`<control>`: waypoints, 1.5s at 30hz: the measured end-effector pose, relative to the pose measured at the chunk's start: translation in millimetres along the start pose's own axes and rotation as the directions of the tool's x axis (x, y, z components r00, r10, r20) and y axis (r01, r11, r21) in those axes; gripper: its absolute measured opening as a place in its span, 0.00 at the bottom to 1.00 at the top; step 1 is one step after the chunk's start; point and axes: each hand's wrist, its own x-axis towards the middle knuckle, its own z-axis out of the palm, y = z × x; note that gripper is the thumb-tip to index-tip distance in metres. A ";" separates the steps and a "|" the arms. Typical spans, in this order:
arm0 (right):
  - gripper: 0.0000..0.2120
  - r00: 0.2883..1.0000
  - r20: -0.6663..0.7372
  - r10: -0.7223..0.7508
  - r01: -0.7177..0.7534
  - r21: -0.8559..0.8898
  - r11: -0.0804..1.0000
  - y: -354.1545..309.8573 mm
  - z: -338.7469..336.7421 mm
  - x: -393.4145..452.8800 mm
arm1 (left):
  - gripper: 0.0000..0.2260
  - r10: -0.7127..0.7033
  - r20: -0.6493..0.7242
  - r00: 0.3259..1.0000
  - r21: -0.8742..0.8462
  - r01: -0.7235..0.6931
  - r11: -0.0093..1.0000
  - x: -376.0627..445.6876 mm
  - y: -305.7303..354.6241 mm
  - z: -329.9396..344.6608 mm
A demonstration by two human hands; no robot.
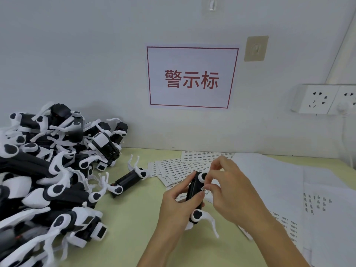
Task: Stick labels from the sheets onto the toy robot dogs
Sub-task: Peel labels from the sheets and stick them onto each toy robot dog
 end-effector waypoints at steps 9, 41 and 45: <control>0.04 1.000 -0.002 -0.017 0.017 -0.029 0.999 -2.3 0.6 0.1 | 0.22 0.011 -0.013 1.000 0.024 -0.010 1.000 -1.4 1.1 1.1; 0.09 0.998 -0.060 0.009 -0.009 0.008 1.000 -8.9 7.1 -0.6 | 0.18 0.044 -0.108 0.993 0.016 -0.042 0.999 0.4 1.9 -0.2; 0.07 0.995 -0.098 0.022 -0.021 0.009 1.000 -9.8 9.9 -0.1 | 0.19 0.037 -0.104 0.994 0.014 -0.036 0.999 0.4 3.5 -3.1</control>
